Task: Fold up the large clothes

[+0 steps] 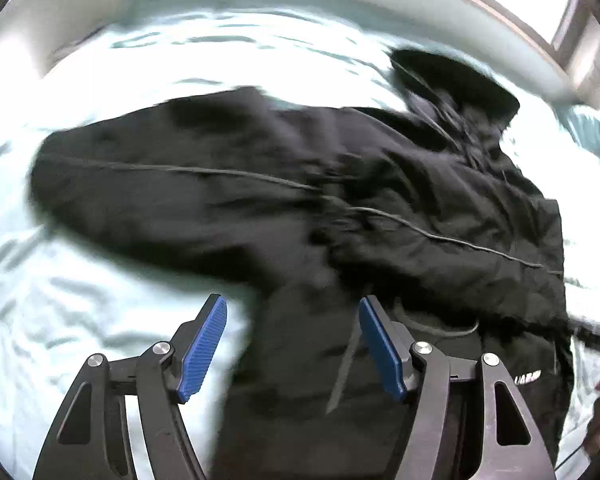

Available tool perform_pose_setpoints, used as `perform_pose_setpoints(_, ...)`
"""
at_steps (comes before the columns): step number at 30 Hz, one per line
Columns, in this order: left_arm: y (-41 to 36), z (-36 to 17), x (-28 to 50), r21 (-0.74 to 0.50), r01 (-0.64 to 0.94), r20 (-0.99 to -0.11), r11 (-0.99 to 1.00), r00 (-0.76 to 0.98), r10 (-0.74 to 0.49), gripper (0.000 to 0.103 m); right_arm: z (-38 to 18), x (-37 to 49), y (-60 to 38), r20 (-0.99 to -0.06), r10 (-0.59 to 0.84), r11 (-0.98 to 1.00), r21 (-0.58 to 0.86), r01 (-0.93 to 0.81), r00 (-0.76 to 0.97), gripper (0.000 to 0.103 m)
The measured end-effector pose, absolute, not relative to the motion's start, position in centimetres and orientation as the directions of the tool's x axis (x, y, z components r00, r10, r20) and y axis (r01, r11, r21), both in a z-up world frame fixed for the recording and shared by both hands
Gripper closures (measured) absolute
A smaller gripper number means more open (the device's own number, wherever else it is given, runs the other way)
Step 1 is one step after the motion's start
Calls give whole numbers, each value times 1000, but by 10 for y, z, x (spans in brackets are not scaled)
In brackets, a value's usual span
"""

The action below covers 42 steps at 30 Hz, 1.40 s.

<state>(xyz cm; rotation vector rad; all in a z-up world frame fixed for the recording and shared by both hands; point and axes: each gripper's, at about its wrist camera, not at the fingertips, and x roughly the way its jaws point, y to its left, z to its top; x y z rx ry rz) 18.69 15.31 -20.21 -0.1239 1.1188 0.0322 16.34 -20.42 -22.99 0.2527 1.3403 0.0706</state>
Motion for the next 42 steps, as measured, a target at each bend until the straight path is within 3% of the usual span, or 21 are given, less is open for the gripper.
perform_pose_setpoints(9, 340, -176, 141, -125, -264, -866, 956, 499, 24, 33, -228, 94, -94, -964, 183, 979, 196, 48, 193, 33)
perform_pose_setpoints(15, 480, -176, 169, -290, -329, -850, 899, 521, -84, 33, -205, 65, -22, -951, 197, 959, 237, 158, 237, 33)
perform_pose_setpoints(20, 553, -190, 212, -437, -374, -816, 818, 548, -185, 32, -190, 65, 26, -961, 162, 971, 195, 135, 225, 33)
perform_pose_setpoints(30, 593, -270, 262, -630, -513, -758, 583, 569, -319, 32, -173, 116, 49, -972, 45, 997, 56, 45, 229, 33)
perform_pose_setpoints(38, 578, -298, 293, -564, -547, -801, 619, 545, -248, 33, -213, 151, 60, -988, 60, 998, 58, -21, 141, 33)
perform_pose_setpoints(40, 574, -293, 297, -548, -521, -796, 655, 564, -218, 54, -223, 155, 61, -990, 77, 997, 75, -23, 119, 33)
perform_pose_setpoints(42, 566, -286, 302, -527, -489, -795, 696, 572, -200, 81, -231, 157, 60, -990, 100, 995, 99, -15, 101, 33)
